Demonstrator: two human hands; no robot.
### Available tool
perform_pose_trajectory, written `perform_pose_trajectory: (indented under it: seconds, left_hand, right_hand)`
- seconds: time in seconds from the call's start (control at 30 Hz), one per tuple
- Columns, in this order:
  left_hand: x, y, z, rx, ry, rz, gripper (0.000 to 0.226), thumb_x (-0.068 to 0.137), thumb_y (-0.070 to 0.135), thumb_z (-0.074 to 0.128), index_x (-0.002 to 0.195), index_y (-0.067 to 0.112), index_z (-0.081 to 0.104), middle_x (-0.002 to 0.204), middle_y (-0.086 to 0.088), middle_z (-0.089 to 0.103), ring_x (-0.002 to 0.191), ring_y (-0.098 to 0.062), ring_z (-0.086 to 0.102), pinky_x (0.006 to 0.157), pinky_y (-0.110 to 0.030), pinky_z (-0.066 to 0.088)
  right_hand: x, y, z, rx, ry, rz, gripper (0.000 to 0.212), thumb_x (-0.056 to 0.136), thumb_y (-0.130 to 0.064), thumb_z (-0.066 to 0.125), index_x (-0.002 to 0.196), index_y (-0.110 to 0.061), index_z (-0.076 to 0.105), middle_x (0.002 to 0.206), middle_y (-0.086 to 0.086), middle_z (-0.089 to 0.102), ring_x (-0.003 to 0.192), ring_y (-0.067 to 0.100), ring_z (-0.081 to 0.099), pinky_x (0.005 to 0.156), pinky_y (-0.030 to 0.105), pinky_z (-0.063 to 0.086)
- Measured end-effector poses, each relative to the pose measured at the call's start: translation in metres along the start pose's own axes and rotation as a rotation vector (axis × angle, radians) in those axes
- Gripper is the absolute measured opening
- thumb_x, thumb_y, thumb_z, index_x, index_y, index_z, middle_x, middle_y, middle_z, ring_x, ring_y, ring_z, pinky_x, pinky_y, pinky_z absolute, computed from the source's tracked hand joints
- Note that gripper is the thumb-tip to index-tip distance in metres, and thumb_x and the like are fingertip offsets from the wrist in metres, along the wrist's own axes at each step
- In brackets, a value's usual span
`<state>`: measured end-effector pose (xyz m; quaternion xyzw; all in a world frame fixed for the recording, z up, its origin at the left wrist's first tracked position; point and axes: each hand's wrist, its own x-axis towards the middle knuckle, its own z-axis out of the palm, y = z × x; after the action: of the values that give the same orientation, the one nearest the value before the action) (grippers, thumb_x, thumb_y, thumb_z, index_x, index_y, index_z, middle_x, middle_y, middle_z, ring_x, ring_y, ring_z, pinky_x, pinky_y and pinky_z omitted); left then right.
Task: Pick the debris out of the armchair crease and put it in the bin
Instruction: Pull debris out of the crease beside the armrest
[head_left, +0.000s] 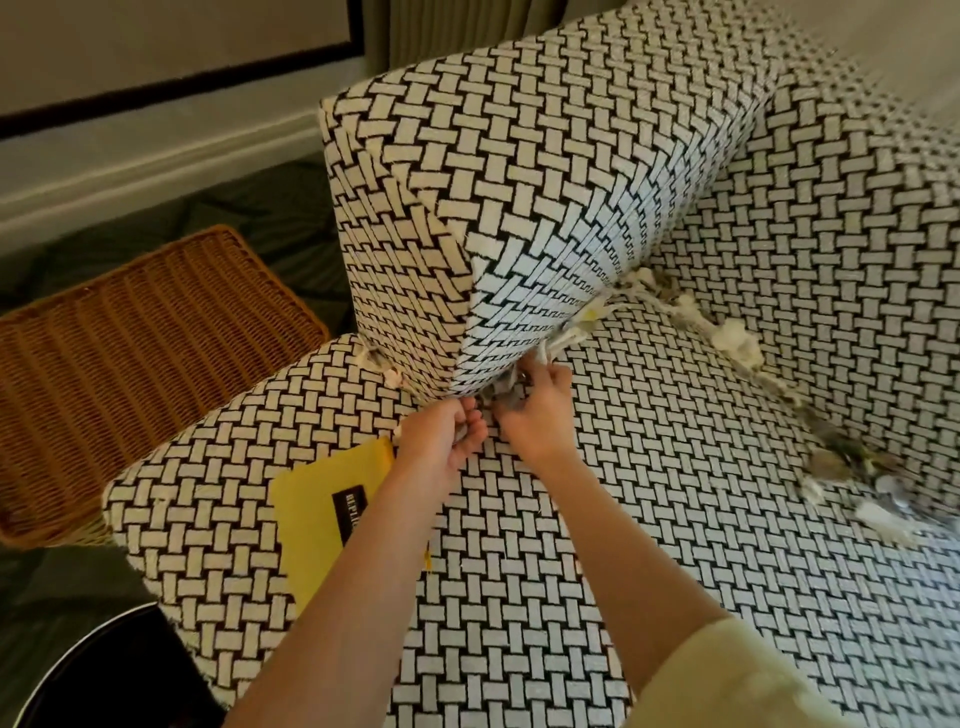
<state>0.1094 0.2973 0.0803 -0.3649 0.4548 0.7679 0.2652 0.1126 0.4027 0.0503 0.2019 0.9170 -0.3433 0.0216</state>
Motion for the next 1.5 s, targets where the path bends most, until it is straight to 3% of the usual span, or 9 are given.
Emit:
perform_pose_trajectory:
  seconds: [0.5, 0.57, 0.7, 0.87, 1.0, 1.13, 1.2, 1.3, 1.5]
  left_hand:
    - [-0.006, -0.017, -0.008, -0.130, -0.014, 0.158, 0.027, 0.090, -0.008, 0.031, 0.079, 0.002, 0.054, 0.070, -0.008, 0.049, 0.062, -0.014, 0.050, 0.050, -0.018, 0.052]
    - [-0.009, -0.024, -0.004, -0.139, 0.016, 0.186, 0.027, 0.089, -0.009, 0.033, 0.080, 0.002, 0.055, 0.073, -0.009, 0.050, 0.065, -0.014, 0.051, 0.057, -0.021, 0.052]
    - [-0.011, -0.028, 0.005, -0.086, 0.088, 0.231, 0.024, 0.092, -0.007, 0.034, 0.089, -0.001, 0.057, 0.077, -0.008, 0.052, 0.069, -0.014, 0.052, 0.070, -0.027, 0.051]
    - [-0.006, -0.030, 0.028, -0.058, 0.088, 0.226, 0.035, 0.091, -0.011, 0.029, 0.117, -0.008, 0.052, 0.076, -0.009, 0.050, 0.068, -0.013, 0.050, 0.072, -0.028, 0.051]
    - [-0.001, -0.034, 0.033, -0.057, 0.098, 0.238, 0.032, 0.093, -0.007, 0.033, 0.118, -0.006, 0.053, 0.082, -0.008, 0.054, 0.079, -0.016, 0.055, 0.083, -0.030, 0.050]
    - [0.003, -0.034, 0.030, -0.100, 0.069, 0.225, 0.022, 0.094, 0.000, 0.035, 0.093, 0.000, 0.057, 0.084, -0.009, 0.057, 0.077, -0.017, 0.056, 0.078, -0.031, 0.051]
    - [0.003, -0.037, 0.031, -0.076, 0.035, 0.212, 0.023, 0.096, 0.008, 0.037, 0.081, 0.006, 0.055, 0.075, -0.008, 0.055, 0.066, -0.017, 0.053, 0.060, -0.028, 0.047]
    - [0.003, -0.048, 0.028, -0.133, -0.006, 0.219, 0.027, 0.096, 0.016, 0.036, 0.078, 0.009, 0.056, 0.065, -0.004, 0.051, 0.056, -0.013, 0.045, 0.051, -0.024, 0.035]
    - [-0.006, -0.057, 0.021, -0.334, -0.041, 0.229, 0.030, 0.098, 0.014, 0.035, 0.081, 0.010, 0.059, 0.071, -0.004, 0.064, 0.065, -0.013, 0.058, 0.053, -0.022, 0.046]
  right_hand:
    - [0.009, 0.014, 0.013, -0.156, 0.027, -0.246, 0.035, 0.094, -0.014, 0.046, 0.128, -0.006, 0.046, 0.146, 0.016, 0.027, 0.112, 0.025, 0.054, 0.091, 0.026, 0.046]
    - [0.007, 0.024, 0.013, -0.072, 0.076, -0.316, 0.029, 0.095, -0.014, 0.045, 0.121, -0.007, 0.055, 0.140, 0.016, 0.038, 0.110, 0.023, 0.056, 0.088, 0.025, 0.048]
    - [0.004, 0.028, 0.013, 0.325, 0.130, -0.251, 0.025, 0.096, -0.012, 0.043, 0.112, -0.007, 0.062, 0.105, 0.004, 0.060, 0.060, 0.010, 0.057, 0.054, 0.021, 0.054]
    - [0.002, 0.026, 0.009, 0.472, 0.189, -0.151, 0.020, 0.094, -0.011, 0.048, 0.104, -0.008, 0.065, 0.093, 0.003, 0.066, 0.075, 0.009, 0.058, 0.073, 0.029, 0.055]
    - [0.002, 0.026, 0.007, 0.565, 0.157, -0.088, 0.017, 0.092, -0.010, 0.050, 0.101, -0.007, 0.065, 0.079, -0.001, 0.062, 0.066, 0.012, 0.055, 0.066, 0.031, 0.052]
    - [-0.005, 0.022, 0.002, 0.858, 0.074, 0.067, 0.012, 0.090, -0.008, 0.054, 0.102, -0.009, 0.057, 0.072, 0.002, 0.060, 0.042, -0.001, 0.048, 0.044, 0.015, 0.045]
    - [-0.015, 0.018, 0.002, 0.948, -0.033, 0.102, 0.009, 0.089, -0.011, 0.058, 0.096, -0.013, 0.054, 0.062, 0.000, 0.055, 0.038, 0.000, 0.044, 0.038, 0.015, 0.039]
    - [-0.024, 0.016, 0.007, 0.855, -0.087, 0.011, 0.008, 0.087, -0.016, 0.061, 0.081, -0.020, 0.057, 0.060, -0.005, 0.057, 0.037, -0.001, 0.044, 0.038, 0.015, 0.038]
    - [-0.032, 0.021, 0.010, 0.707, -0.002, -0.056, 0.018, 0.089, -0.027, 0.058, 0.073, -0.022, 0.064, 0.057, -0.006, 0.056, 0.048, 0.007, 0.048, 0.047, 0.023, 0.043]
